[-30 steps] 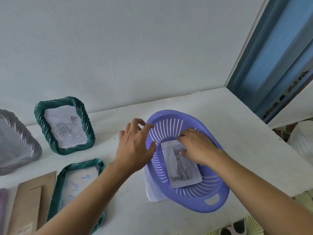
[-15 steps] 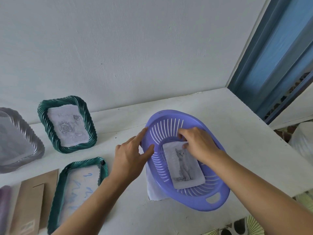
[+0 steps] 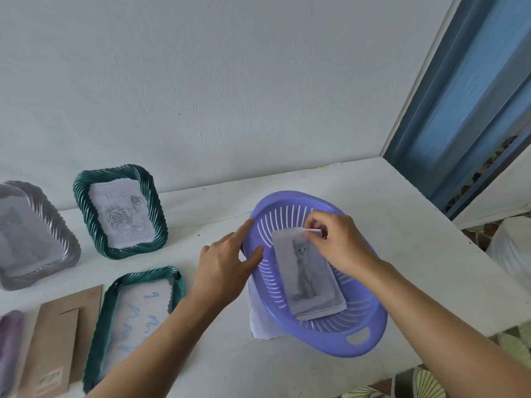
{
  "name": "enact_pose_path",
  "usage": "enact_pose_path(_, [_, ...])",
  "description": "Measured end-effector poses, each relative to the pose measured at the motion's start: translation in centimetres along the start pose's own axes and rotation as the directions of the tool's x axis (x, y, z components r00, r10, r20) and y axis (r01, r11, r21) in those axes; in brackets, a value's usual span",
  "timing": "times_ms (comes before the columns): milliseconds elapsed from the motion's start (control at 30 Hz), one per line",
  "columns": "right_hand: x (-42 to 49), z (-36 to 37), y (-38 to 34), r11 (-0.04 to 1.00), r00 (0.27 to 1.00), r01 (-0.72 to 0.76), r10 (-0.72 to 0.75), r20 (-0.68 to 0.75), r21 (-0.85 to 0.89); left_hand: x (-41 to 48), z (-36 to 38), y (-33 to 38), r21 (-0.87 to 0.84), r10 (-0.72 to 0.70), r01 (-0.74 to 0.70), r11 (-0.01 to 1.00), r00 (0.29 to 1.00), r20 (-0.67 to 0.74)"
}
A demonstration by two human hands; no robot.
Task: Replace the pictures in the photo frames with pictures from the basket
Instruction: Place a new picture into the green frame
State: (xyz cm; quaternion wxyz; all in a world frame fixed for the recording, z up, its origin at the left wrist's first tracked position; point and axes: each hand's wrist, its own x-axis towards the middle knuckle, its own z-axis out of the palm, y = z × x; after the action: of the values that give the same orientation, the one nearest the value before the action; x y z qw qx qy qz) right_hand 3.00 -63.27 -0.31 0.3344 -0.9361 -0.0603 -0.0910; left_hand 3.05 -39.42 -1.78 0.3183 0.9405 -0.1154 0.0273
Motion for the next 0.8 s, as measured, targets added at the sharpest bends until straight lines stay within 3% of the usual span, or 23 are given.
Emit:
enact_pose_path(200, [-0.6,-0.1,-1.7,0.958,0.976,-0.086,0.136,-0.170,0.273,-0.5,-0.5,0.4,-0.090,0.012,-0.011,0.996,1.000,0.002])
enact_pose_path(400, [-0.5,-0.5,-5.4,0.916,0.954,-0.012,0.130,-0.269,0.401,-1.8,-2.4,0.6,-0.199,0.028,-0.042,0.979,0.997,-0.073])
enact_pose_path(567, [-0.4,0.0,-10.0,0.875,0.961,0.052,0.088,-0.263,0.482,-4.2,-5.9,1.4,-0.316,0.071,-0.120,0.941,0.984,-0.163])
enact_pose_path(800, [-1.8,3.3,-16.4,0.756,0.995,-0.007,0.070,-0.070,0.655,-8.0,-9.8,1.1,-0.447,0.069,-0.080,0.891,0.997,-0.040])
